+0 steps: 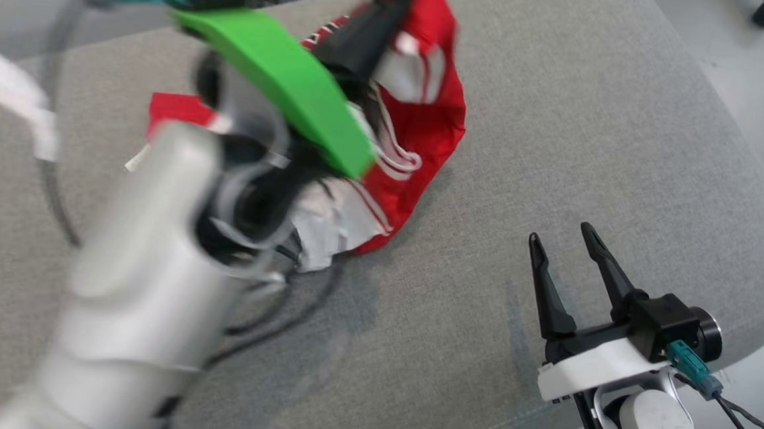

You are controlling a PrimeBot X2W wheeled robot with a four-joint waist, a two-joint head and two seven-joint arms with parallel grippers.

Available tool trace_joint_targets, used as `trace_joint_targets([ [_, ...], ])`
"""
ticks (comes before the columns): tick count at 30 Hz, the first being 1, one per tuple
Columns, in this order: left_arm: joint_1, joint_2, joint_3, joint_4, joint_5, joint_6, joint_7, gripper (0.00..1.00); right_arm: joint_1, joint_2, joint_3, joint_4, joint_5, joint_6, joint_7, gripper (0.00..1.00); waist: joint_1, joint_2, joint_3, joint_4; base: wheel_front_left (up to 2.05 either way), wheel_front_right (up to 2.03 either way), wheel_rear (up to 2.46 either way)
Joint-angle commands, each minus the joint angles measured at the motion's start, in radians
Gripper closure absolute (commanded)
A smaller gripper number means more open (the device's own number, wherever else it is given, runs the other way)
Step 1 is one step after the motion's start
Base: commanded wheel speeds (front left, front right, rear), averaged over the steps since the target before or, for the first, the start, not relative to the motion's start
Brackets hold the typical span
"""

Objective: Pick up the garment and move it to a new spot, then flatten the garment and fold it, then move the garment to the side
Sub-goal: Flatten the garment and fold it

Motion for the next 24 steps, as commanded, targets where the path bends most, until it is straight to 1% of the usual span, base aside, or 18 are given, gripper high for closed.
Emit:
trace_joint_targets([
  [1,0.020,-0.040,-0.027,0.044,0.016,-0.017,-0.030,1.00,-0.021,0.001,0.008,-0.001,0.013,-0.001,-0.003,0.00,0.0000,0.0000,0.068,-0.042,0.00,0.00,0.00],
  [3,0.034,-0.076,-0.083,0.135,0.042,-0.048,-0.082,1.00,-0.033,0.001,0.022,0.001,0.031,-0.001,-0.003,0.00,0.0000,0.0000,0.096,-0.057,0.00,0.00,0.00],
  [7,0.038,-0.111,-0.187,0.327,0.109,-0.101,-0.202,1.00,-0.048,0.001,0.052,0.004,0.052,-0.001,-0.003,0.00,0.0000,0.0000,0.126,-0.088,0.00,0.00,0.00],
  [8,0.034,-0.116,-0.212,0.368,0.122,-0.109,-0.232,0.93,-0.051,0.000,0.054,0.007,0.056,-0.001,-0.003,0.00,0.0000,0.0000,0.128,-0.094,0.00,0.00,0.00],
  [9,0.032,-0.116,-0.231,0.402,0.133,-0.116,-0.255,0.63,-0.052,0.000,0.055,0.009,0.058,-0.001,-0.003,0.00,0.0000,0.0000,0.128,-0.098,0.00,0.00,0.00],
  [10,0.032,-0.116,-0.248,0.428,0.137,-0.125,-0.275,0.00,-0.052,0.000,0.053,0.010,0.058,-0.001,-0.003,0.00,0.0000,0.0000,0.127,-0.100,0.00,0.00,0.00],
  [12,0.032,-0.116,-0.285,0.459,0.131,-0.136,-0.300,0.00,-0.042,0.001,0.041,0.012,0.055,-0.001,-0.003,0.00,0.0000,0.0000,0.119,-0.096,0.00,0.00,0.00],
  [13,0.025,-0.116,-0.305,0.468,0.146,-0.133,-0.313,0.00,-0.034,0.001,0.034,0.013,0.049,-0.001,-0.003,0.00,0.0000,0.0000,0.112,-0.090,0.00,0.00,0.00],
  [15,0.032,-0.116,-0.330,0.475,0.152,-0.125,-0.335,0.00,-0.019,0.001,0.019,0.018,0.040,-0.001,-0.003,0.00,0.0000,0.0000,0.094,-0.076,0.00,0.00,0.00],
  [18,0.090,-0.117,-0.339,0.453,0.141,-0.107,-0.370,0.00,0.000,0.001,0.003,0.024,0.024,-0.001,-0.003,0.00,0.0000,0.0000,0.054,-0.054,0.00,0.00,0.00],
  [19,0.117,-0.106,-0.342,0.436,0.137,-0.103,-0.376,0.00,0.009,0.000,-0.002,0.025,0.020,-0.001,-0.003,0.00,0.0000,0.0000,0.038,-0.047,0.00,0.00,0.00],
  [21,0.182,-0.068,-0.357,0.385,0.135,-0.088,-0.369,0.00,0.027,0.000,-0.013,0.025,0.008,-0.001,-0.003,0.00,0.0000,0.0000,0.009,-0.031,0.00,0.00,0.00],
  [24,0.292,0.009,-0.376,0.281,0.143,-0.046,-0.360,0.00,0.049,0.000,-0.022,0.025,-0.012,-0.001,-0.003,0.00,0.0000,0.0000,-0.027,-0.009,0.00,0.00,0.00],
])
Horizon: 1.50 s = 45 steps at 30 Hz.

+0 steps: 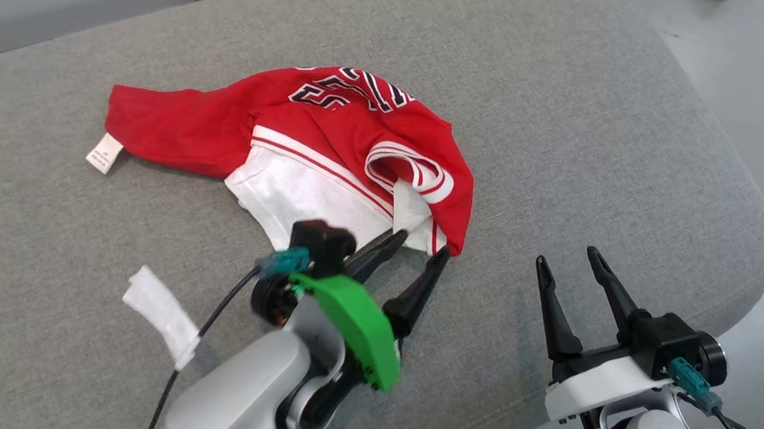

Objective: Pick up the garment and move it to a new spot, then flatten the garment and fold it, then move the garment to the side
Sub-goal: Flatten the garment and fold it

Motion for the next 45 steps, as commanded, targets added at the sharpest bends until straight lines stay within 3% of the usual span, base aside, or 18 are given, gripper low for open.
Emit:
trace_joint_targets([
  [1,0.051,0.035,0.004,-0.042,0.004,0.028,-0.007,0.00,0.016,-0.001,-0.006,0.000,-0.013,-0.001,-0.003,0.00,0.0000,-0.0001,-0.073,0.061,0.00,0.00,0.00],
  [6,0.216,0.153,0.073,-0.174,-0.027,0.153,-0.057,0.00,0.030,-0.001,-0.012,-0.009,-0.033,-0.001,-0.003,0.00,0.0000,-0.0001,-0.092,0.090,0.00,0.00,0.00],
  [10,0.245,0.157,0.118,-0.169,-0.049,0.206,-0.090,0.00,0.022,-0.001,-0.005,-0.010,-0.047,-0.001,-0.003,0.00,0.0000,-0.0001,-0.080,0.112,0.00,0.00,0.00],
  [13,0.213,0.135,0.129,-0.120,-0.056,0.214,-0.087,0.00,0.007,-0.001,0.001,-0.012,-0.049,-0.001,-0.003,0.00,0.0000,-0.0001,-0.067,0.113,0.00,0.00,0.00],
  [20,0.142,0.065,0.111,0.024,-0.071,0.184,-0.049,0.00,-0.014,-0.001,0.013,-0.017,-0.042,-0.001,-0.003,0.00,0.0000,-0.0001,-0.030,0.083,0.00,0.00,0.00],
  [24,0.115,0.065,0.083,0.134,-0.045,0.211,-0.015,0.00,-0.007,-0.001,0.011,-0.016,-0.034,-0.001,-0.003,0.00,0.0000,-0.0001,-0.016,0.065,0.00,0.00,0.00],
  [27,0.124,0.056,0.064,0.204,-0.041,0.197,-0.006,0.01,0.005,-0.001,0.003,-0.016,-0.029,-0.001,-0.003,0.00,0.0000,-0.0001,-0.014,0.059,0.00,0.00,0.00],
  [28,0.126,0.050,0.062,0.215,-0.044,0.182,-0.016,0.53,0.007,-0.001,0.001,-0.016,-0.029,-0.001,-0.003,0.00,0.0000,-0.0001,-0.014,0.060,0.00,0.00,0.00],
  [29,0.125,0.046,0.063,0.223,-0.045,0.172,-0.028,0.68,0.009,-0.001,-0.004,-0.017,-0.029,-0.001,-0.003,0.00,0.0000,-0.0001,-0.015,0.064,0.00,0.00,0.00],
  [30,0.126,0.041,0.063,0.229,-0.045,0.159,-0.039,1.00,0.012,-0.001,-0.010,-0.016,-0.031,-0.001,-0.003,0.00,0.0000,-0.0001,-0.017,0.069,0.00,0.00,0.00],
  [34,0.135,0.023,0.063,0.220,-0.055,0.102,-0.078,1.00,0.025,-0.001,-0.016,-0.009,-0.039,-0.001,-0.003,0.00,0.0000,-0.0001,-0.035,0.104,0.00,0.00,0.00],
  [38,0.177,0.007,0.095,0.114,-0.119,0.034,-0.103,1.00,0.033,-0.001,-0.024,-0.007,-0.052,-0.001,-0.003,0.00,0.0000,-0.0001,-0.069,0.154,0.00,0.00,0.00],
  [42,0.254,0.045,0.121,-0.073,-0.175,0.004,-0.112,1.00,0.050,-0.001,-0.029,-0.003,-0.066,-0.001,-0.003,0.00,0.0000,-0.0001,-0.104,0.215,0.00,0.00,0.00],
  [45,0.331,0.098,0.141,-0.264,-0.206,0.015,-0.112,1.00,0.062,-0.007,-0.023,-0.001,-0.069,-0.001,-0.003,0.00,0.0000,-0.0001,-0.129,0.259,0.00,0.00,0.00],
])
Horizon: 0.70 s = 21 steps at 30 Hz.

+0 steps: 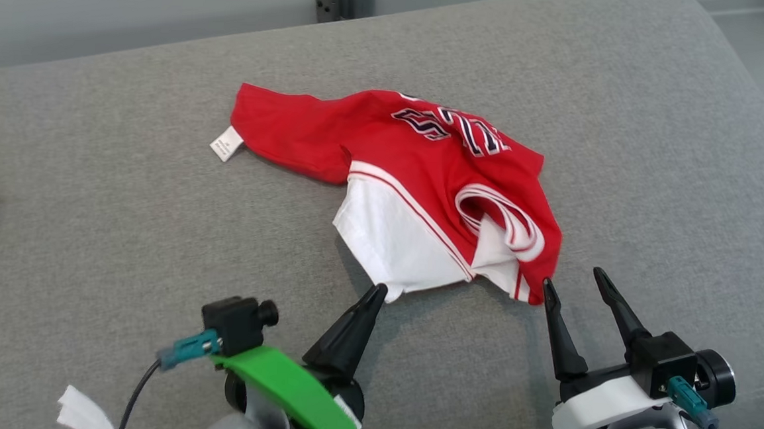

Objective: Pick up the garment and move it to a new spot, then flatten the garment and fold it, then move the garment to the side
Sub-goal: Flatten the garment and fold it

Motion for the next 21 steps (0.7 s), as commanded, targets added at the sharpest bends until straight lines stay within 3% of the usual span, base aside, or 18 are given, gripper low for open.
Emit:
trace_joint_targets([
  [1,0.047,0.034,0.010,-0.083,-0.010,0.009,-0.001,1.00,0.015,-0.007,0.003,0.002,-0.006,-0.001,-0.003,0.00,0.0000,0.0000,-0.058,0.078,0.00,0.00,0.00],
  [5,0.150,0.123,0.037,-0.335,-0.041,0.042,-0.003,1.00,0.029,-0.016,0.013,0.007,-0.004,-0.001,-0.003,0.00,0.0000,0.0000,-0.085,0.125,0.00,0.00,0.00],
  [10,0.250,0.203,0.058,-0.536,-0.047,0.094,-0.013,1.00,0.049,-0.024,0.016,0.009,-0.002,-0.001,-0.003,0.00,0.0000,0.0000,-0.109,0.179,0.00,0.00,0.00],
  [14,0.312,0.231,0.068,-0.579,-0.070,0.116,-0.023,1.00,0.052,-0.028,0.019,0.012,0.001,-0.001,-0.003,0.00,0.0000,0.0000,-0.113,0.213,0.00,0.00,0.00],
  [21,0.354,0.246,0.070,-0.522,-0.090,0.118,-0.030,1.00,0.046,-0.033,0.027,0.015,0.001,-0.001,-0.003,0.00,0.0000,0.0000,-0.107,0.237,0.00,0.00,0.00],
])
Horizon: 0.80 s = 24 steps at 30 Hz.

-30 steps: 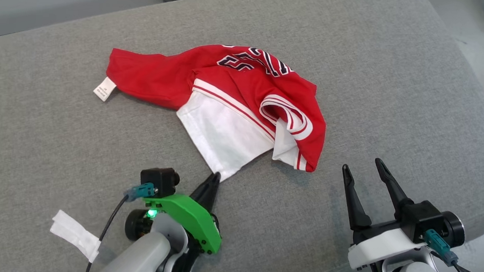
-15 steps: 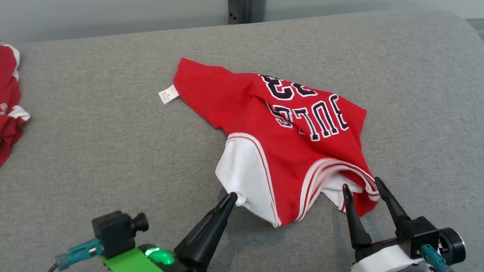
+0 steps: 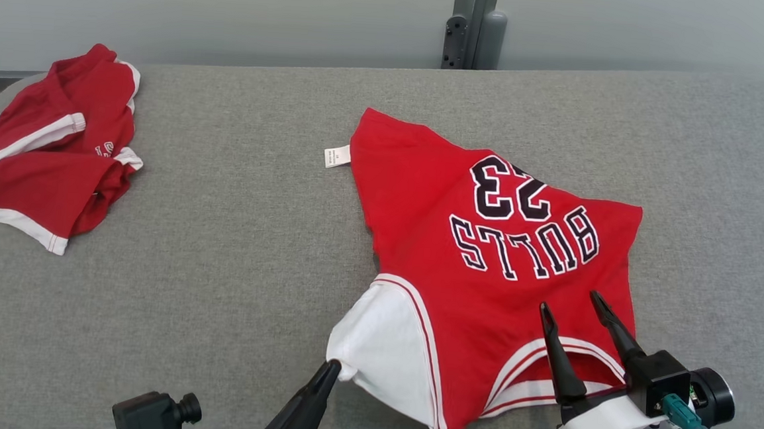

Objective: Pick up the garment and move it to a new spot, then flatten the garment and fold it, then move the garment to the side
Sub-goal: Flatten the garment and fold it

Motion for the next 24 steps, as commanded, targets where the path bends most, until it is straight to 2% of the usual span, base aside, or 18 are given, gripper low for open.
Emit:
trace_joint_targets([
  [1,0.010,0.003,0.002,0.007,-0.007,-0.006,-0.005,1.00,0.002,-0.005,0.003,0.003,0.001,-0.001,-0.003,0.00,0.0000,0.0000,-0.002,0.006,0.00,0.00,0.00],
  [6,0.009,0.005,0.051,0.001,-0.008,-0.009,-0.037,1.00,0.010,-0.010,0.001,-0.001,0.004,-0.001,-0.003,0.00,0.0000,0.0000,0.004,-0.003,0.00,0.00,0.00],
  [14,0.021,0.075,0.247,-0.162,-0.005,0.016,-0.078,1.00,0.006,-0.005,-0.005,-0.002,0.001,-0.001,-0.003,0.00,0.0000,0.0000,0.012,-0.021,0.00,0.00,0.00],
  [24,-0.149,0.163,0.466,-0.337,-0.026,0.059,-0.053,1.00,-0.031,0.013,0.005,-0.006,0.007,-0.001,-0.003,0.00,0.0000,0.0000,0.056,-0.072,0.00,0.00,0.00],
])
